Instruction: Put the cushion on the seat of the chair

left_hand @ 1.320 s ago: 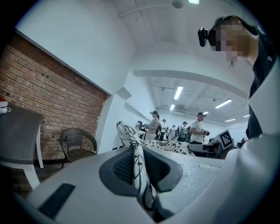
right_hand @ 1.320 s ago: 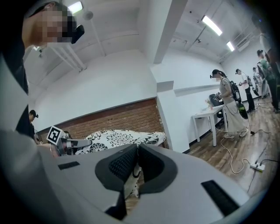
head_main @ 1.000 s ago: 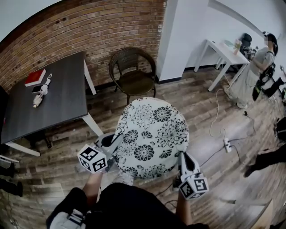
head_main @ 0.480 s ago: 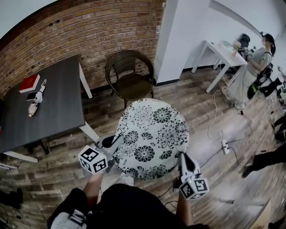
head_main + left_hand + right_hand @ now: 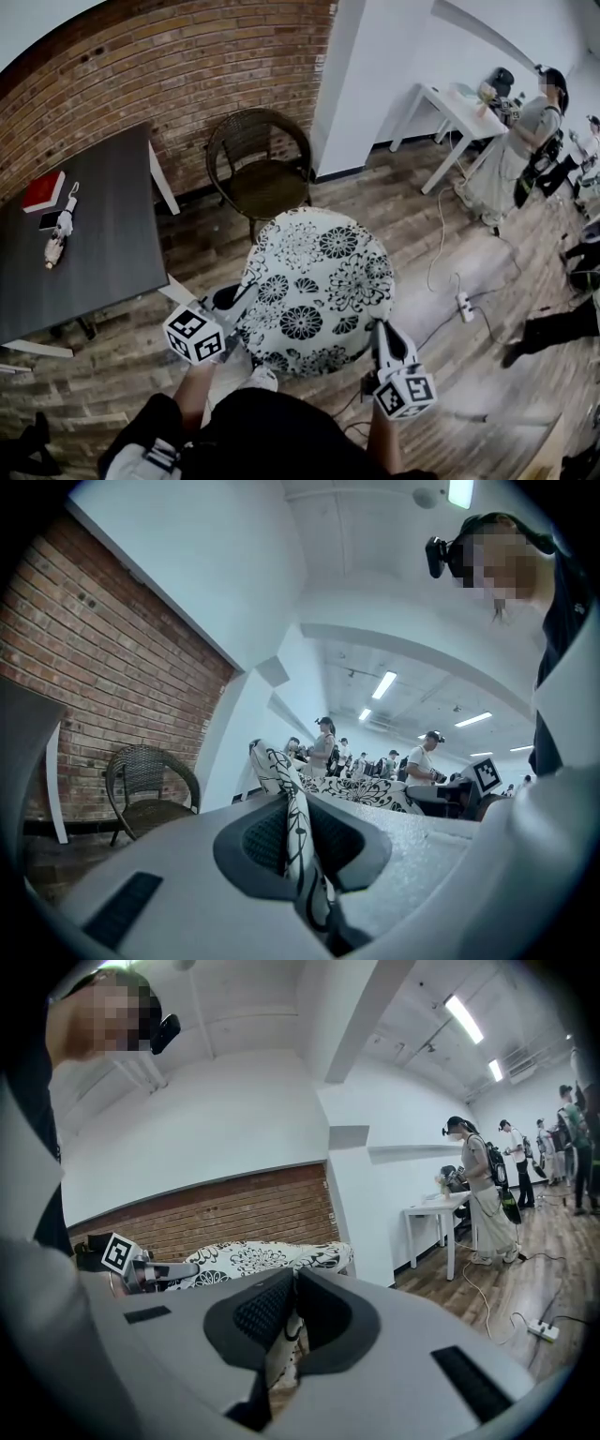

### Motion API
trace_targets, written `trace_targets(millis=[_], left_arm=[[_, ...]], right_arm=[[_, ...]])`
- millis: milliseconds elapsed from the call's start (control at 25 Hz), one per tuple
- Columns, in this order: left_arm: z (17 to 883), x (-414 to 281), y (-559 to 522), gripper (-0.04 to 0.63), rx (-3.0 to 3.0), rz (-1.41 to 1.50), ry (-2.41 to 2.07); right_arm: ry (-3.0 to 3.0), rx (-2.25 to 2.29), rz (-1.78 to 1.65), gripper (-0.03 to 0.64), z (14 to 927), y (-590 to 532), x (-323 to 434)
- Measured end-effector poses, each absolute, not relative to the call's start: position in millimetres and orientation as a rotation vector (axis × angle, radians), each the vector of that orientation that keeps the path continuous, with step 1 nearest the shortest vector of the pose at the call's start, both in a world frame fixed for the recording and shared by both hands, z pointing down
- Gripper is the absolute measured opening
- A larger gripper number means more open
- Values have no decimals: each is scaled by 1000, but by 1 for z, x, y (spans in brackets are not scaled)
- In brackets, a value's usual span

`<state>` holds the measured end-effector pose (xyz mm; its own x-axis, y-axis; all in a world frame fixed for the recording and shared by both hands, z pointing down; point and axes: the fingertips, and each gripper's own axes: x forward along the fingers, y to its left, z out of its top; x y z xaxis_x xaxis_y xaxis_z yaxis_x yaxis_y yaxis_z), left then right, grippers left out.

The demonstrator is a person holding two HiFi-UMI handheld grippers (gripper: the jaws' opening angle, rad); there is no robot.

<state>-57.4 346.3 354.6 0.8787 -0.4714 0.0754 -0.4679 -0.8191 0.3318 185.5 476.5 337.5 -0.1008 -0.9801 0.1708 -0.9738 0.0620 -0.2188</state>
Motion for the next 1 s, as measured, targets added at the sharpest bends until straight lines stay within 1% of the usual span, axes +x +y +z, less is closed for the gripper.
trace_targets(millis=[480,1000], left_arm=[[350,-61,348,15,2719,-22,-711],[364,-58,348,15,2719,-66,-745]], right_arm=[[2296,-2094,-422,15,332,478,185],[2325,-2050,-380,15,344,470,190]])
